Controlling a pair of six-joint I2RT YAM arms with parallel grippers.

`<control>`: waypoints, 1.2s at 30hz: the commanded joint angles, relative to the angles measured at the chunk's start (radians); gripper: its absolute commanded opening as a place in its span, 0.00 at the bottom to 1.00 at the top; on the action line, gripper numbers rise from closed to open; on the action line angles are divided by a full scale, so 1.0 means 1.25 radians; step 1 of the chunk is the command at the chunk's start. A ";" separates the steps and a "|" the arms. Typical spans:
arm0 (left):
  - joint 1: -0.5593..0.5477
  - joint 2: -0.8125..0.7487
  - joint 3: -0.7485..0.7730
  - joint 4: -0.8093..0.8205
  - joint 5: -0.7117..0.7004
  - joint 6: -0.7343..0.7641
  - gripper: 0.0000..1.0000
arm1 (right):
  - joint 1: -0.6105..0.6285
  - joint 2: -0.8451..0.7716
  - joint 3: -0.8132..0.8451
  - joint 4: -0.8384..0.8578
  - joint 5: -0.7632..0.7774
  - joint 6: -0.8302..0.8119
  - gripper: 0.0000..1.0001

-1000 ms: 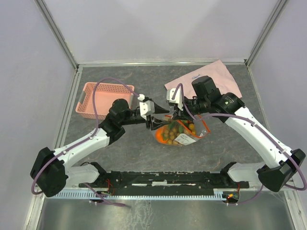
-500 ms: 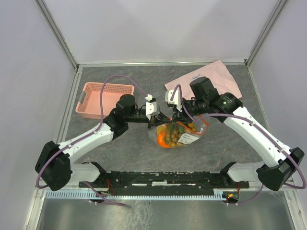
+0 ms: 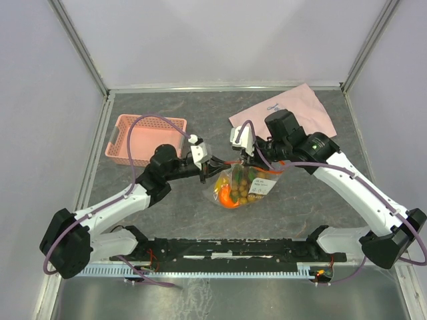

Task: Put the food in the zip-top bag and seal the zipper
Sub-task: Zip the zipper food storage bag at the center of the board.

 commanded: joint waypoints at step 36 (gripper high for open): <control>0.022 0.106 0.162 -0.052 0.171 0.055 0.49 | 0.018 0.008 0.037 0.033 0.035 0.047 0.02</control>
